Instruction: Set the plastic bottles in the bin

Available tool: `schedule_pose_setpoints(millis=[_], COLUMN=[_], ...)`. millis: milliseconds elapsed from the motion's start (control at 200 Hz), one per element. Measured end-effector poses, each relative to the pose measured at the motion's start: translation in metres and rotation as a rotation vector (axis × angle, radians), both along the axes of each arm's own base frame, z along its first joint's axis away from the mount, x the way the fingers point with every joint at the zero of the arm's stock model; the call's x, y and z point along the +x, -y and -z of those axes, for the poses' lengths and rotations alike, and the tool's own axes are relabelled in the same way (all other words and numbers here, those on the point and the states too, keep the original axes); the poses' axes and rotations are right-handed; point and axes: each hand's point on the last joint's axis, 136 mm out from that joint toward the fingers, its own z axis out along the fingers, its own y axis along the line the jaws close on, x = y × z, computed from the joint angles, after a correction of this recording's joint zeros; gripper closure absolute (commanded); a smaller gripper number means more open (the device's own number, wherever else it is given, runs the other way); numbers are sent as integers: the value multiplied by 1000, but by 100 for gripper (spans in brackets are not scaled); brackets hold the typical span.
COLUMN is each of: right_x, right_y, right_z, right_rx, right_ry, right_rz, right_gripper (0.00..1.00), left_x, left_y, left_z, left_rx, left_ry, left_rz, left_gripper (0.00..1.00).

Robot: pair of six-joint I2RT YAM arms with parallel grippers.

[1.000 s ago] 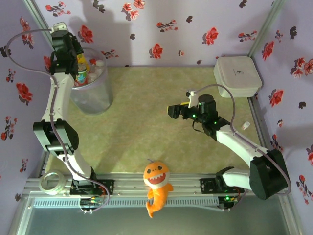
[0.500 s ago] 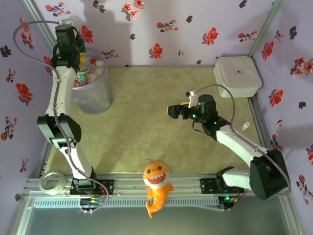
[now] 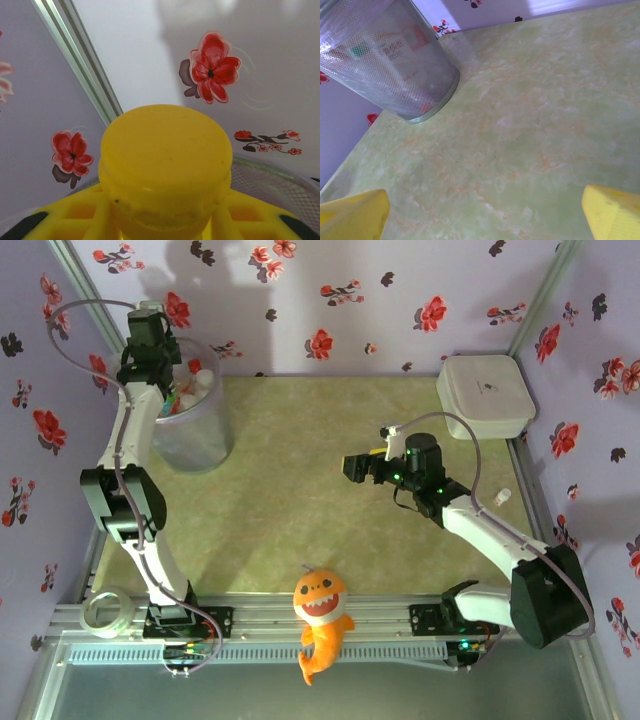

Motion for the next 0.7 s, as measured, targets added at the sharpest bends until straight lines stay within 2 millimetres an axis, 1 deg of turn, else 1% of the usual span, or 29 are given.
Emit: schedule_pose_setpoints(millis=[160, 205, 265, 355, 440, 480, 550, 700], right_x=[0, 0, 0, 0, 0, 0, 1, 1], right_y=[1, 1, 1, 1, 1, 1, 1, 1], right_z=[-1, -1, -1, -1, -2, -2, -1, -2], right_rx=[0, 0, 0, 0, 0, 0, -1, -1], right_ry=[4, 4, 4, 5, 5, 6, 6, 6], right_rz=[4, 4, 4, 5, 5, 6, 8, 9], right_gripper=[1, 1, 1, 1, 1, 1, 1, 1], left_x=[-1, -1, -1, -1, -3, -4, -5, -7], left_y=[2, 2, 3, 5, 11, 15, 23, 38], left_z=[0, 1, 1, 1, 6, 10, 16, 19], left_rx=[1, 3, 5, 5, -8, -16, -24, -42], left_ry=[-6, -10, -13, -21, -45, -60, -87, -109], left_rz=[12, 17, 23, 36, 63, 74, 96, 145], left_gripper=[99, 89, 69, 45, 30, 25, 22, 13])
